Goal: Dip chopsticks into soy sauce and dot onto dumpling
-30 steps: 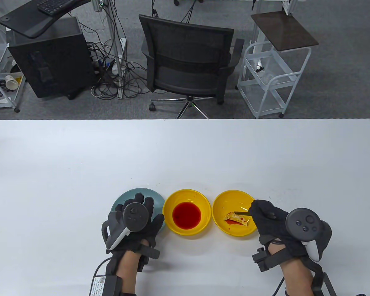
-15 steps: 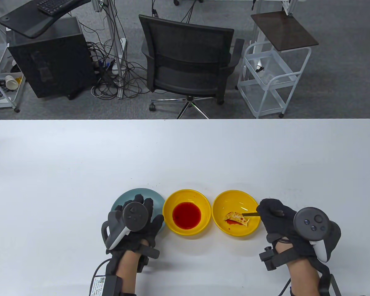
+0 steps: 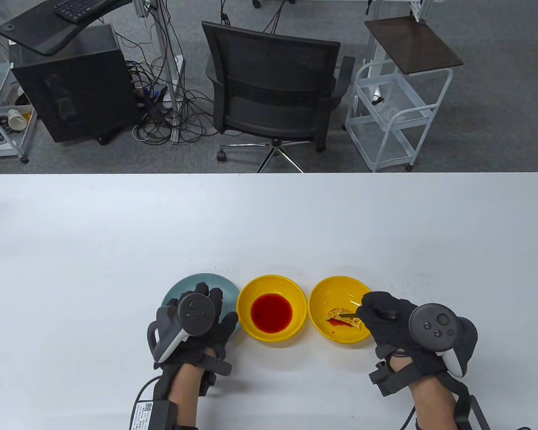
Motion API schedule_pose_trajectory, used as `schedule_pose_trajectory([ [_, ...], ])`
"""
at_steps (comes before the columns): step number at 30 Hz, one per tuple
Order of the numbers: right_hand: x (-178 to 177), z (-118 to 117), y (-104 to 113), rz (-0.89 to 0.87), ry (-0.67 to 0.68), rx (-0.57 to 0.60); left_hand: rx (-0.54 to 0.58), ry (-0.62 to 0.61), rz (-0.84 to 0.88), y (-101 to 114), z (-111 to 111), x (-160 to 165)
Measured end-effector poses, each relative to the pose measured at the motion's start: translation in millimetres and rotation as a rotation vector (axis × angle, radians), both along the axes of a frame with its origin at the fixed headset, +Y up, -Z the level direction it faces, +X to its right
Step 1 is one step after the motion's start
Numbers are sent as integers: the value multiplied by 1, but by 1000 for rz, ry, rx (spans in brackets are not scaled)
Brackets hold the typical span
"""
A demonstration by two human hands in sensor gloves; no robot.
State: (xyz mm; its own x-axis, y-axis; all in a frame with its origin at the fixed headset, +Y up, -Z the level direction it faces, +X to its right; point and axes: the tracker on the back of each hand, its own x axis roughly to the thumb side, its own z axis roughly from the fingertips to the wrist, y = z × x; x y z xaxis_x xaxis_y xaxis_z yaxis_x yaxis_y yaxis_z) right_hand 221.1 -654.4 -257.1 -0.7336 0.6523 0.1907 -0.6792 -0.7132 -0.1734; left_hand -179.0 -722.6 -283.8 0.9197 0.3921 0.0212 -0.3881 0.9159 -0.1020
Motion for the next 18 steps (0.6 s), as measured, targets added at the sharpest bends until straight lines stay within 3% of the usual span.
schedule_pose_trajectory([
  [12, 18, -2, 1, -62, -42, -30, -7, 4, 4, -1, 0, -1],
  [18, 15, 2, 5, -159, 36, 49, -4, 3, 4, -1, 0, -1],
])
